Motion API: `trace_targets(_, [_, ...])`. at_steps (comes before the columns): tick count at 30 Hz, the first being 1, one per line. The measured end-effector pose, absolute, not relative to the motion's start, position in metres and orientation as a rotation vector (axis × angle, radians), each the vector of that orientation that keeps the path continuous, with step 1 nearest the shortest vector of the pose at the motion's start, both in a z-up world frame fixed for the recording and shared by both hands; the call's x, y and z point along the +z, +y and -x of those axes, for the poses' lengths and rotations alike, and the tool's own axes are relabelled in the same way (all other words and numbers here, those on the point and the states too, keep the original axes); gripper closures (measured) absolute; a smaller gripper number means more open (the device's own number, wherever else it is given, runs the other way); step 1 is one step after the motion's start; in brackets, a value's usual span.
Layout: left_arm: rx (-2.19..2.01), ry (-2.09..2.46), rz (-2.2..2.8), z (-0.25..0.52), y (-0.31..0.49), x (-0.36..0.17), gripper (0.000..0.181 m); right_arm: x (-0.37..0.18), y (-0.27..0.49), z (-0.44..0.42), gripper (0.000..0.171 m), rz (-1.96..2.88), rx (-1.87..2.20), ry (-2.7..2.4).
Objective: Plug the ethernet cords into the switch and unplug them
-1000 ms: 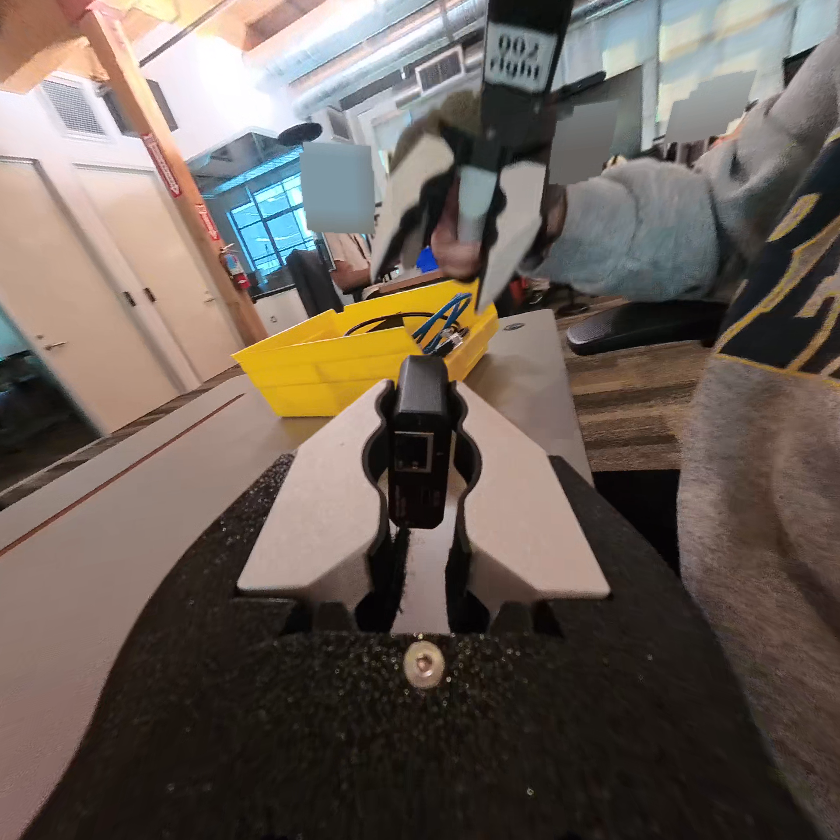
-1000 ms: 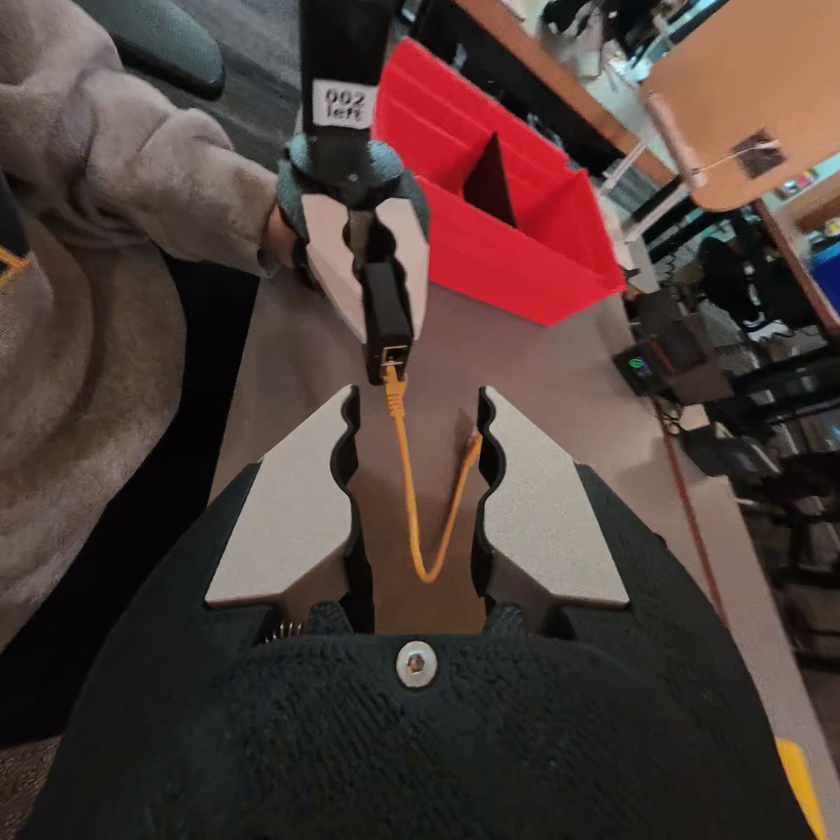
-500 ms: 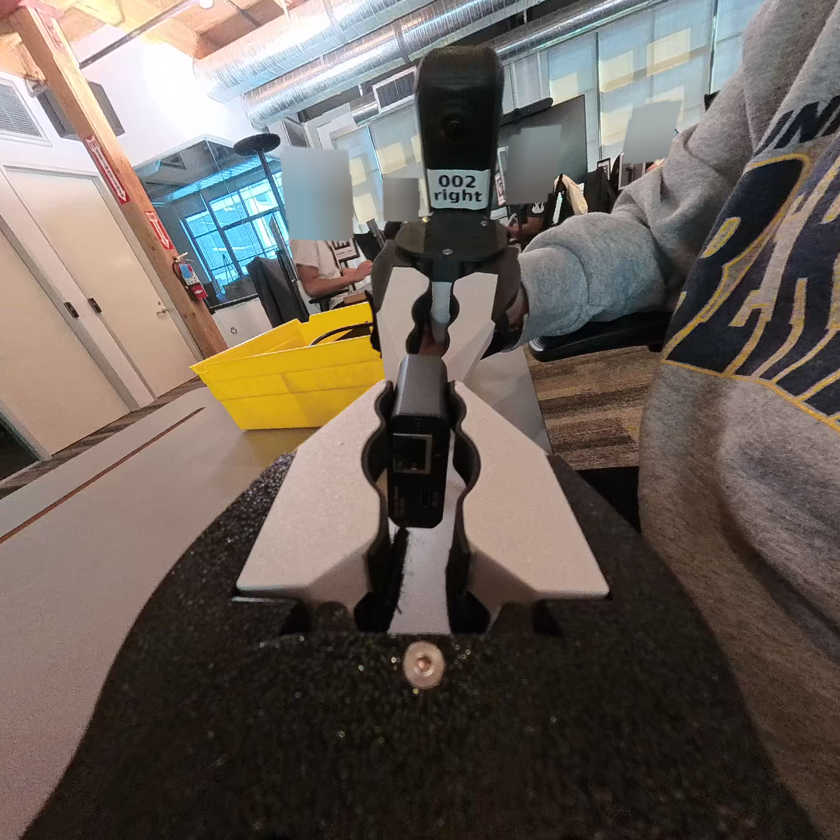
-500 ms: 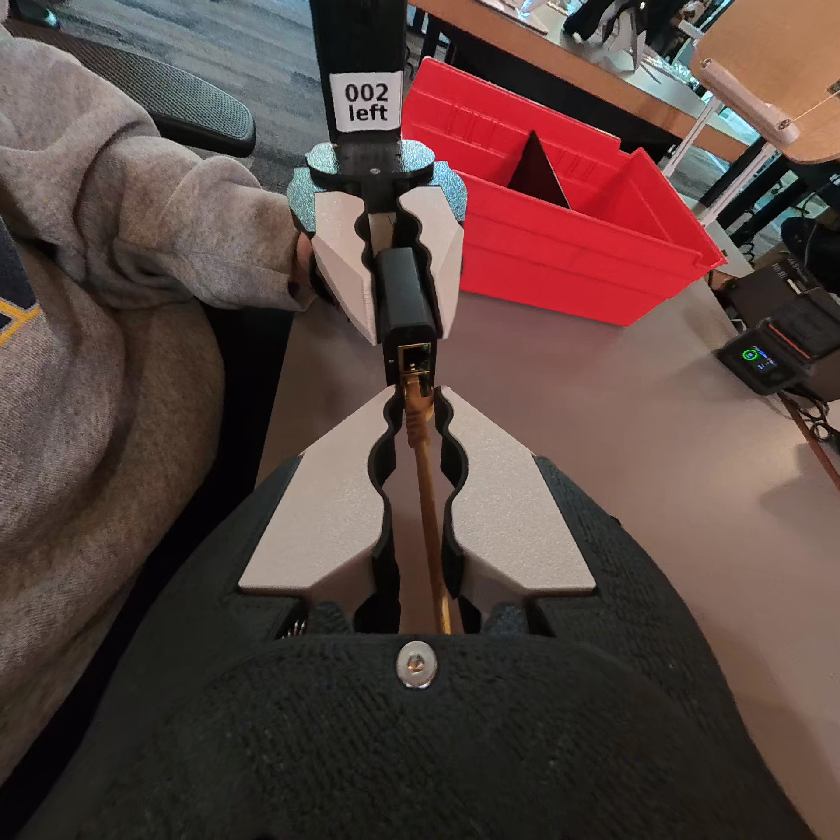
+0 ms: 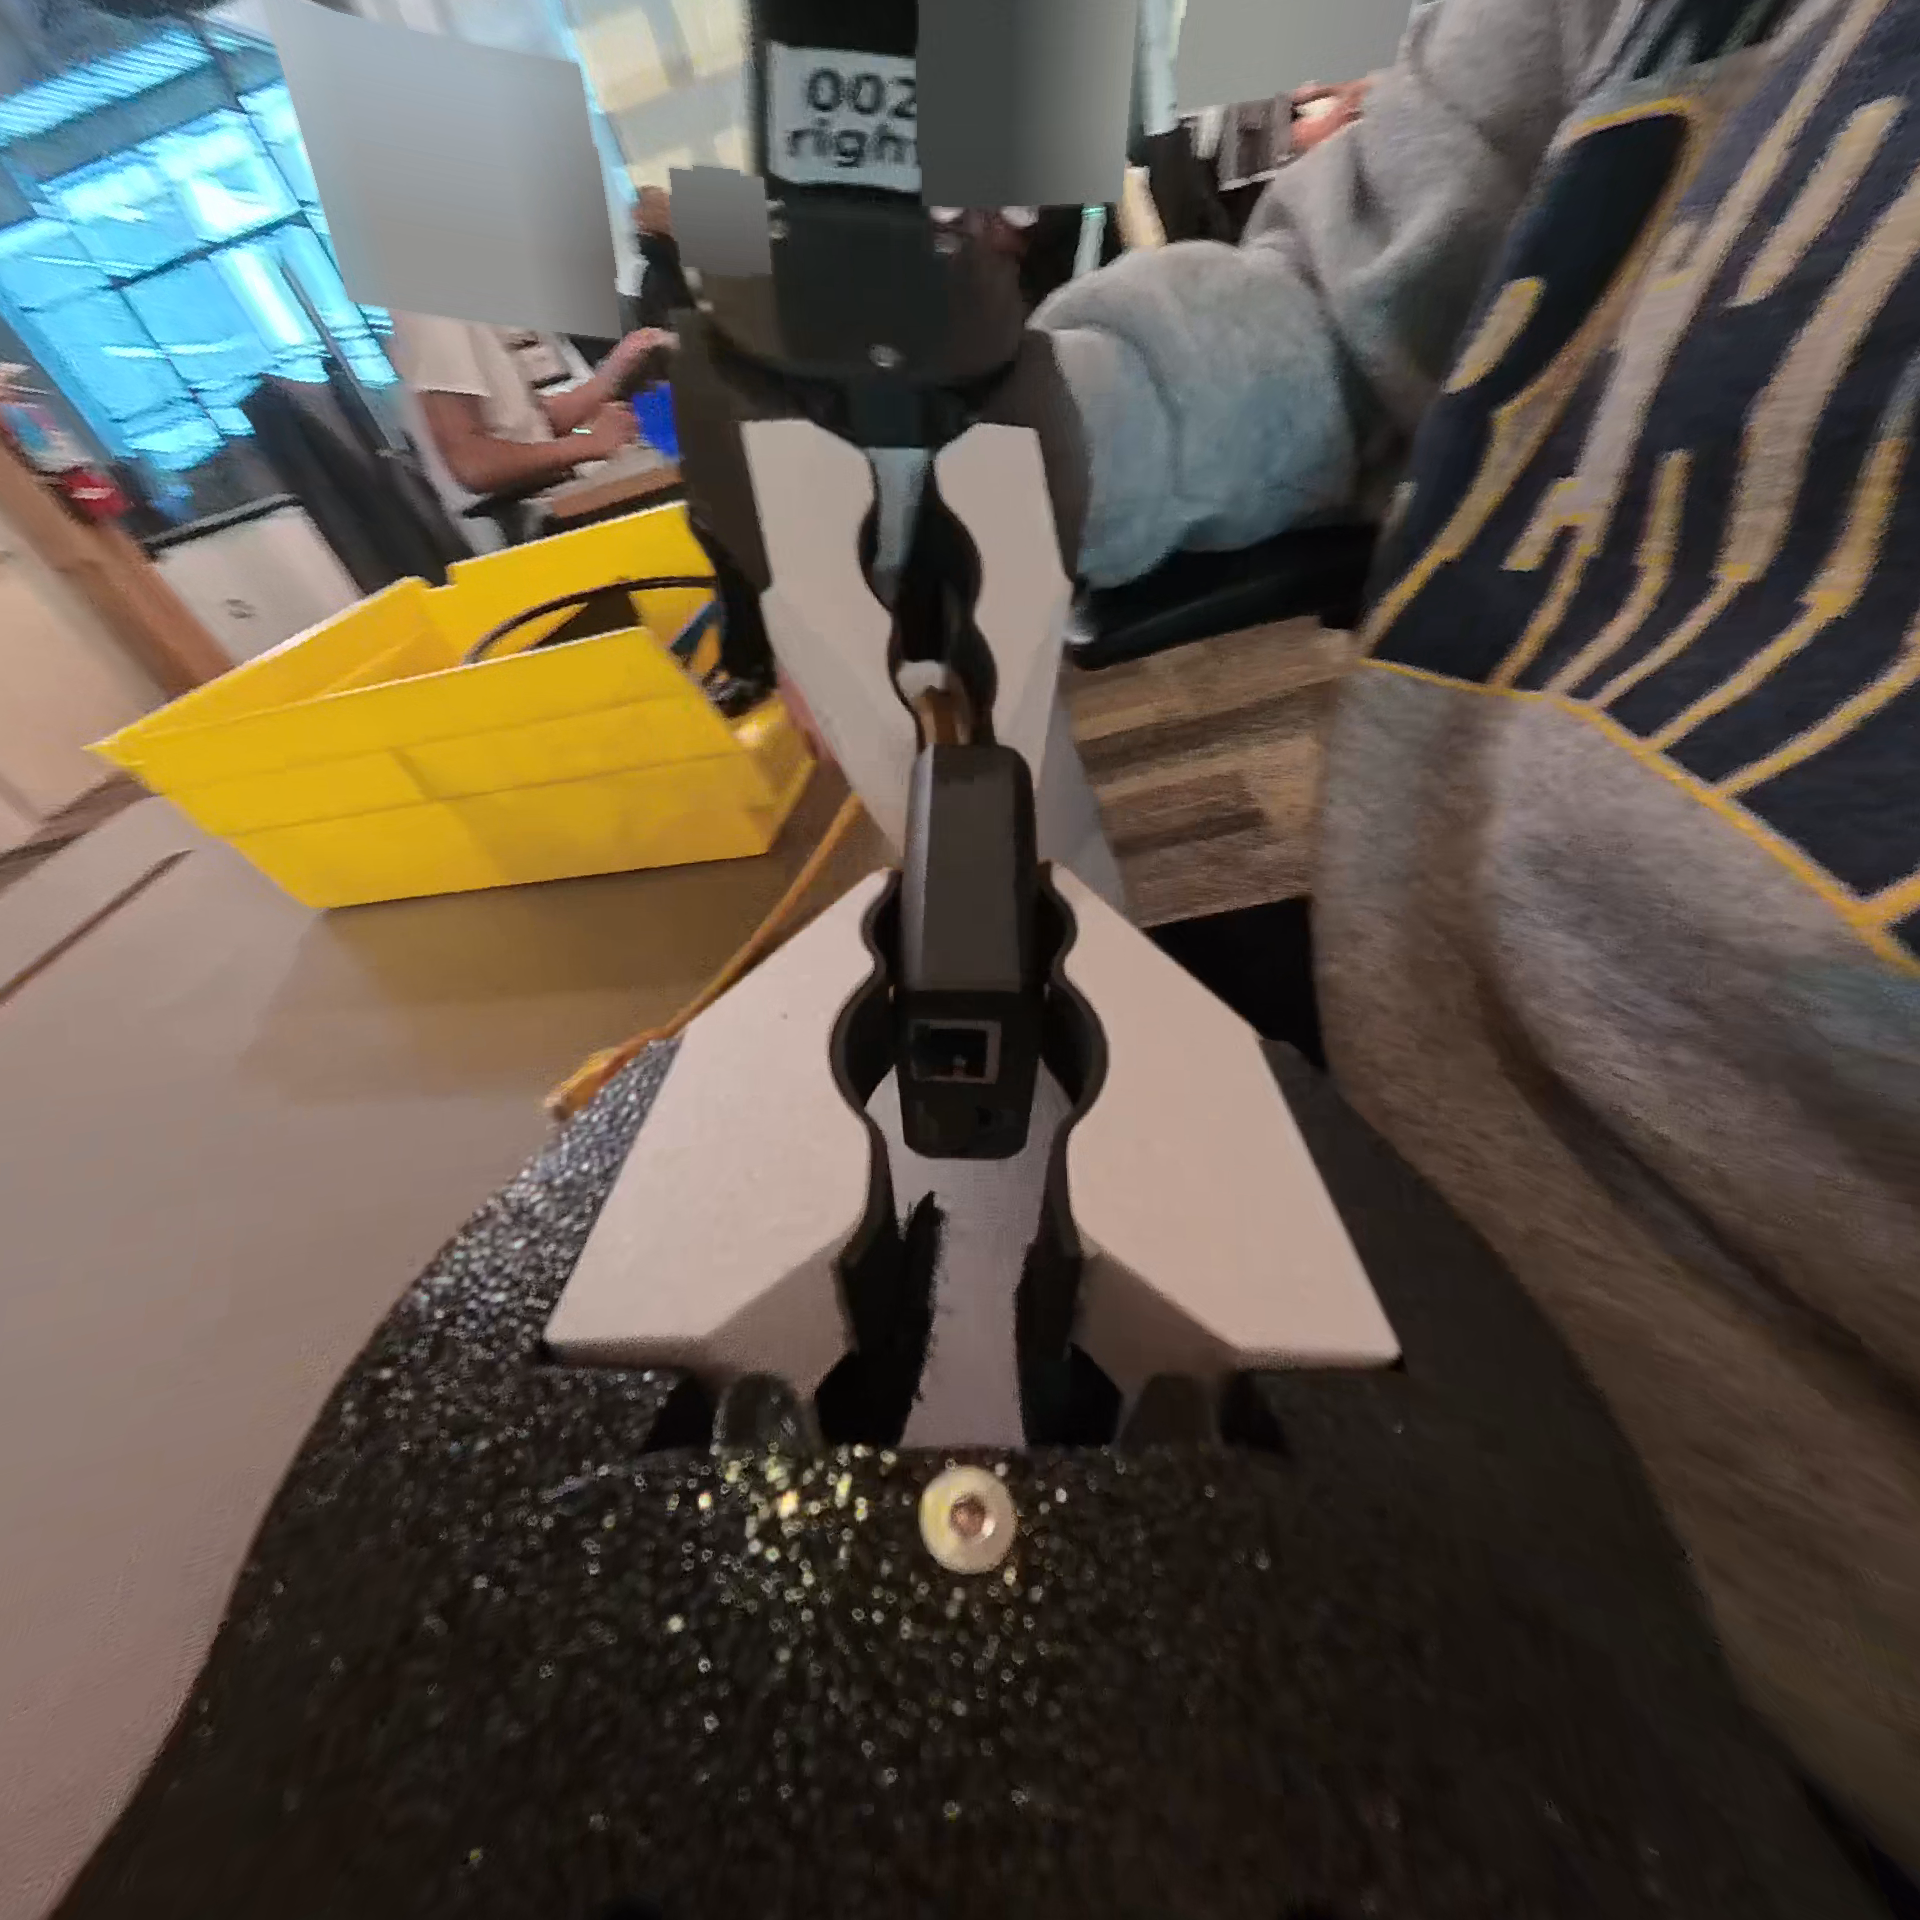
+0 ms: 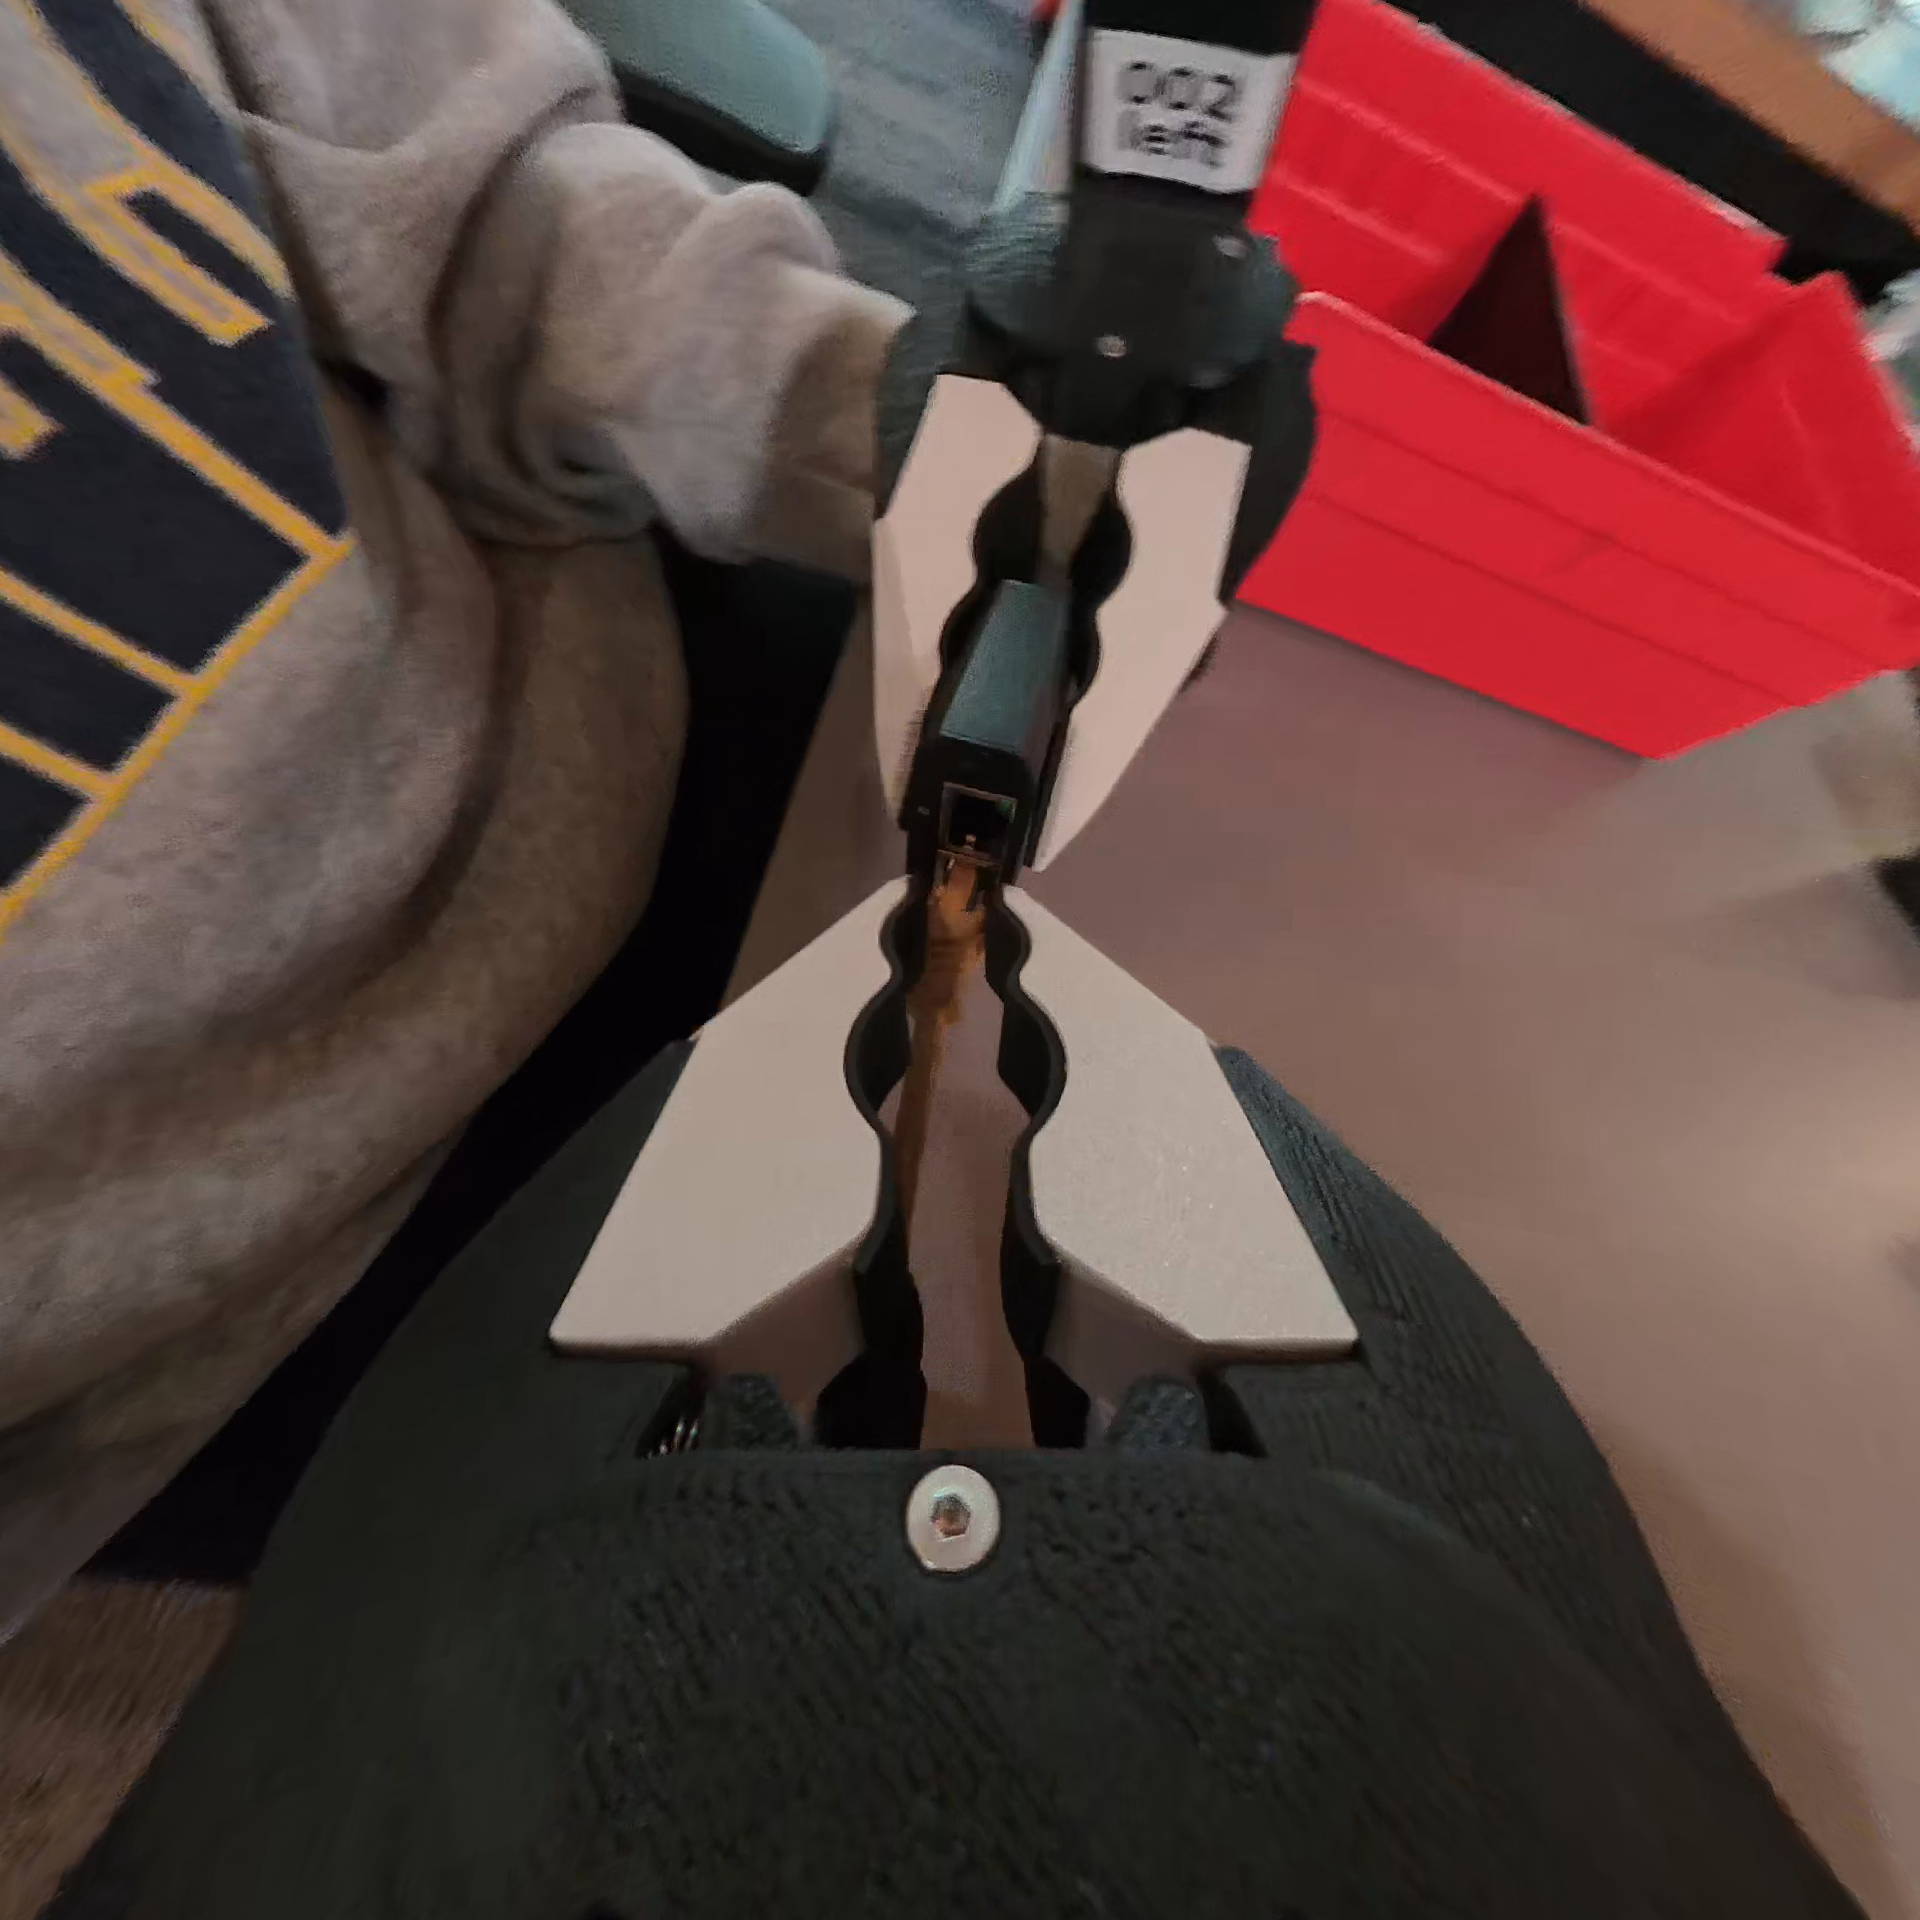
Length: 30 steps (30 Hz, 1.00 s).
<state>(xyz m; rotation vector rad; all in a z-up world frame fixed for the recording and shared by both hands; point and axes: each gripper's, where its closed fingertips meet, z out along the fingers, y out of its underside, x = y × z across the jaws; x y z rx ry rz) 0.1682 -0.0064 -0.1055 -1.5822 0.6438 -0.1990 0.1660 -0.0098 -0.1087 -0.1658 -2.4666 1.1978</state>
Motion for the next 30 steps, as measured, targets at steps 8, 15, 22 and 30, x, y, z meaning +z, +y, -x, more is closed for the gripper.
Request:
trace_targets(8, [-0.313,0.617,1.605,-0.164,-0.028,-0.104,0.160,-0.083,-0.010,-0.209,0.163,0.062,1.468,-2.622])
trace_targets(15, [0.014,0.386,1.479,-0.113,-0.012,-0.072,0.160,0.004,0.028,-0.160,0.162,0.223,1.317,-2.166])
trace_targets(22, [0.345,0.256,1.540,-0.076,-0.007,-0.084,0.160,0.097,0.070,-0.137,0.161,0.345,1.086,-1.811])
trace_targets(30, [0.424,0.239,1.637,-0.065,0.000,-0.099,0.161,0.138,0.130,-0.173,0.161,0.469,0.916,-1.636])
